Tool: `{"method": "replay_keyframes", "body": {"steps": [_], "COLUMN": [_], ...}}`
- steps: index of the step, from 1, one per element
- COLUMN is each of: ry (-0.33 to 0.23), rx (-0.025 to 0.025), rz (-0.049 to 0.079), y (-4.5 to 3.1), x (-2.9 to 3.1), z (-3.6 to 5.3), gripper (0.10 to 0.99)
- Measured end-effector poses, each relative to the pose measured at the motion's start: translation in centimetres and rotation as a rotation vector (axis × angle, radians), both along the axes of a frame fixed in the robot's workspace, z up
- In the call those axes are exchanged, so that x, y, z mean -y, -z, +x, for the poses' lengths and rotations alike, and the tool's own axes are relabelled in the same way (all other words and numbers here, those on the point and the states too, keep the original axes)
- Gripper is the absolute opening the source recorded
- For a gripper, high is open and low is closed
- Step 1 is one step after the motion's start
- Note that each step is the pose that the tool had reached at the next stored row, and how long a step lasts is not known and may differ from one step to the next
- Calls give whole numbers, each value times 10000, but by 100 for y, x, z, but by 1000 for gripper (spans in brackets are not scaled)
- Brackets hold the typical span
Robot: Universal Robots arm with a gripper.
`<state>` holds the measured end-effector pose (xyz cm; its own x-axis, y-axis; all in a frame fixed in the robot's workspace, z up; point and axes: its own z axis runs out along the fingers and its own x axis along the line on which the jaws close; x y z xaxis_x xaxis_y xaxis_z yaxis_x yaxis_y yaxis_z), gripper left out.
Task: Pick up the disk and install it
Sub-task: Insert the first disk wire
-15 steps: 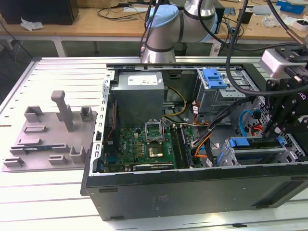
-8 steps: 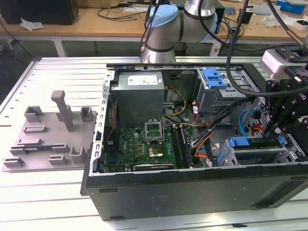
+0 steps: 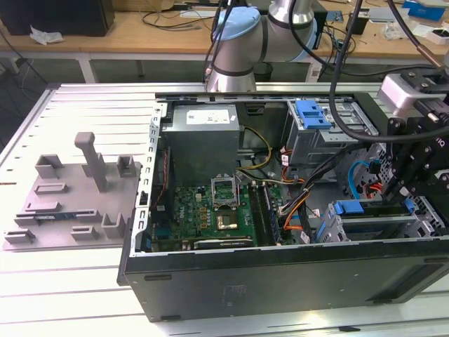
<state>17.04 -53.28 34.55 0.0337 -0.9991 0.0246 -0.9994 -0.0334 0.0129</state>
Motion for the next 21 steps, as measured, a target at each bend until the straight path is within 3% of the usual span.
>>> {"method": "replay_keyframes", "body": {"steps": [21], "ry": [16], "rx": [0], "rz": [3], "y": [35], "x": [0], "z": [0], "gripper": [169]}}
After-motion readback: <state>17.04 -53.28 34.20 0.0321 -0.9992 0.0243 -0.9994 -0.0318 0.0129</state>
